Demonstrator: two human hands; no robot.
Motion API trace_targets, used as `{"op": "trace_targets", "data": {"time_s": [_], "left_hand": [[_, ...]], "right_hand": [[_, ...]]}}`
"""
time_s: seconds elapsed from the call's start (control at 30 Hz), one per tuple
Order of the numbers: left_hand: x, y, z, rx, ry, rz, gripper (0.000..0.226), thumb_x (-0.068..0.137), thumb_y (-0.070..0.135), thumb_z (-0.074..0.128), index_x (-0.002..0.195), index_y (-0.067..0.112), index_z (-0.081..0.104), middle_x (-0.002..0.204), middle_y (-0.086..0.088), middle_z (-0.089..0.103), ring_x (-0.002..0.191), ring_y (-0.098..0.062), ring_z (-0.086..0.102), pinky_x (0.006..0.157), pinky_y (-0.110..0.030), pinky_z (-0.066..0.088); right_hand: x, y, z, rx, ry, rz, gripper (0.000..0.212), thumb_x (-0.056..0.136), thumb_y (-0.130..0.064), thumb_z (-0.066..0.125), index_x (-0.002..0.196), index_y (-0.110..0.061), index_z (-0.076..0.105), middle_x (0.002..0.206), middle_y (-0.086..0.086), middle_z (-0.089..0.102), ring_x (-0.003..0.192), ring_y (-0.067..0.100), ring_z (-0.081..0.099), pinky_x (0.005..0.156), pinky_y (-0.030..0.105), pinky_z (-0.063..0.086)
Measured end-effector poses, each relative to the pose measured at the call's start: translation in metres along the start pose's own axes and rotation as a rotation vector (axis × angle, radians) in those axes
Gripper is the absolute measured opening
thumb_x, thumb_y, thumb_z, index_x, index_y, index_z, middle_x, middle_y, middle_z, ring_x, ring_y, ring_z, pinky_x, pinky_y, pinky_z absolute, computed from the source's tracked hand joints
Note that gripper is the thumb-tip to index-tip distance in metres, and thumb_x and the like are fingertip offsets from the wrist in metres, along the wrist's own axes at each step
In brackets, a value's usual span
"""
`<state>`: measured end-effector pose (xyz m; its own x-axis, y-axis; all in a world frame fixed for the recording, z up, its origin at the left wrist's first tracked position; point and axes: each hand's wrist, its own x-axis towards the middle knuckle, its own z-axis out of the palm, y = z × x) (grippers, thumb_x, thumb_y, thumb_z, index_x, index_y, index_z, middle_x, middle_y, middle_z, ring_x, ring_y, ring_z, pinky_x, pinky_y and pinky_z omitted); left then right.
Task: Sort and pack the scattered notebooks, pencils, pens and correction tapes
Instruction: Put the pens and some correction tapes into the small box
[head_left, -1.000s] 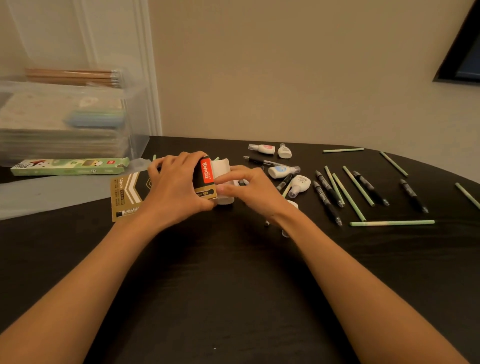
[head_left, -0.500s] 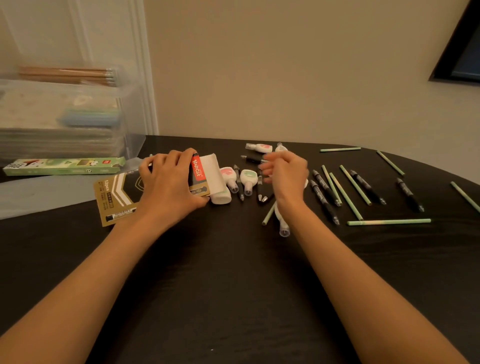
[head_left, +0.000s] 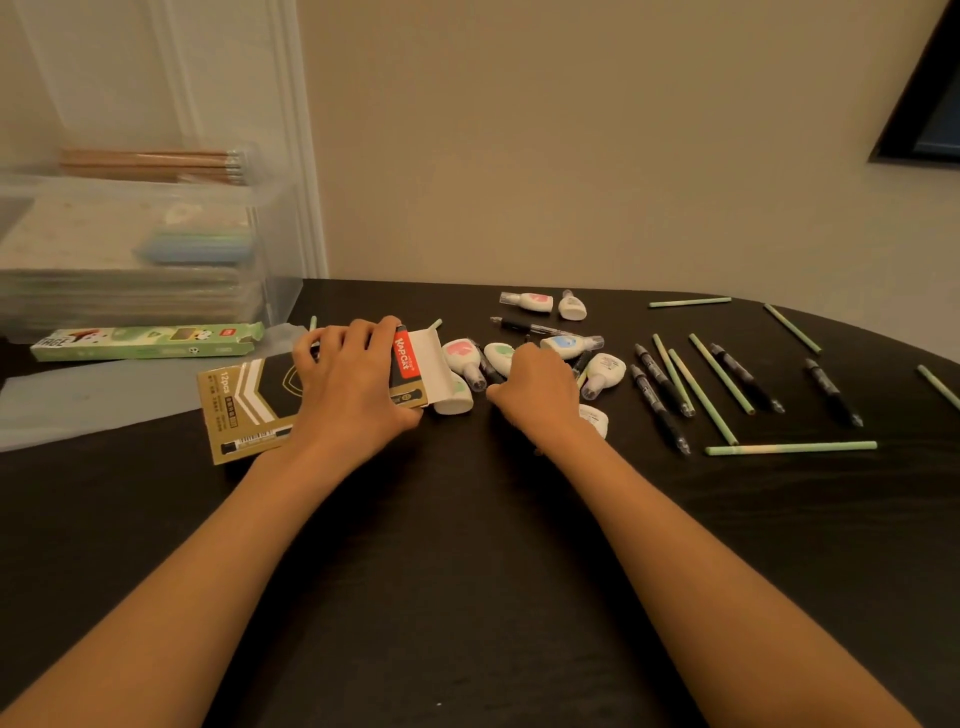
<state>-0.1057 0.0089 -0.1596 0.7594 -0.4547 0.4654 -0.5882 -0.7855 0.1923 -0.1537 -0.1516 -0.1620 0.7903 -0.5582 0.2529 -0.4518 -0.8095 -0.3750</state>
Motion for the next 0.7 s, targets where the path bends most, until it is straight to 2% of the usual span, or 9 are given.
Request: {"op": "trace_targets", "data": {"time_s": [0.1,0.2,0.27,0.37,0.47,0.57,0.7], "left_hand": [[0.001,0.000,-0.001,0.006,-0.001,-0.005,0.088,0.073,0.040,0.073,0.143,0.022,0.022,0.144,-0.004,0.032,0.134,-0.025,0.024,0.107,-0.039,0.008],[0.000,0.001,-0.001,0.003,-0.009,-0.010,0.089,0.073,0.041,0.073,0.143,0.022,0.022,0.144,-0.004,0.032,0.134,-0.025,0.024,0.108,-0.040,0.009],[0.000,0.001,-0.001,-0.005,-0.013,-0.012,0.089,0.073,0.041,0.073,0.143,0.022,0.022,0.144,-0.004,0.032,0.134,-0.024,0.023,0.108,-0.040,0.009],[0.001,0.000,-0.004,-0.037,-0.003,0.003,0.089,0.072,0.042,0.074,0.143,0.024,0.023,0.144,-0.003,0.033,0.134,-0.024,0.023,0.108,-0.039,0.008],[0.000,0.000,-0.005,-0.081,-0.007,0.069,0.087,0.070,0.042,0.075,0.142,0.028,0.027,0.143,0.000,0.036,0.134,-0.023,0.024,0.107,-0.038,0.006],[-0.001,0.001,-0.007,-0.134,-0.011,0.125,0.086,0.068,0.042,0.075,0.140,0.030,0.029,0.141,0.003,0.038,0.133,-0.019,0.025,0.107,-0.034,0.003],[-0.001,0.004,-0.010,-0.206,0.005,0.155,0.083,0.067,0.040,0.076,0.138,0.030,0.033,0.138,0.004,0.041,0.132,-0.017,0.027,0.106,-0.029,0.002]], "right_hand": [[0.005,0.006,-0.005,0.198,-0.035,0.128,0.026,0.083,-0.020,0.063,0.098,0.000,0.059,0.098,0.016,0.062,0.093,0.029,0.060,0.068,0.031,0.041],[0.009,0.010,-0.013,0.496,-0.104,0.183,0.022,0.081,-0.015,0.062,0.089,0.005,0.067,0.077,0.013,0.061,0.072,0.020,0.057,0.068,0.033,0.047],[0.005,0.008,-0.020,0.785,-0.219,0.199,0.013,0.081,-0.010,0.061,0.079,0.001,0.067,0.064,0.008,0.059,0.056,0.012,0.053,0.055,0.024,0.048],[-0.002,0.007,-0.028,1.147,-0.392,0.137,0.007,0.085,-0.004,0.055,0.078,-0.003,0.058,0.058,0.005,0.058,0.042,0.006,0.051,0.041,0.015,0.041],[-0.004,0.012,-0.031,1.398,-0.466,0.065,0.014,0.087,0.004,0.049,0.081,-0.005,0.058,0.057,0.003,0.060,0.046,0.006,0.055,0.044,0.015,0.044],[-0.006,0.013,-0.030,1.496,-0.512,0.004,0.021,0.084,0.008,0.054,0.083,-0.008,0.067,0.064,0.002,0.064,0.054,0.005,0.058,0.050,0.014,0.048],[-0.008,0.004,-0.023,1.398,-0.556,-0.057,0.023,0.082,0.005,0.061,0.083,-0.014,0.074,0.076,0.001,0.068,0.059,0.004,0.056,0.057,0.015,0.049]]}}
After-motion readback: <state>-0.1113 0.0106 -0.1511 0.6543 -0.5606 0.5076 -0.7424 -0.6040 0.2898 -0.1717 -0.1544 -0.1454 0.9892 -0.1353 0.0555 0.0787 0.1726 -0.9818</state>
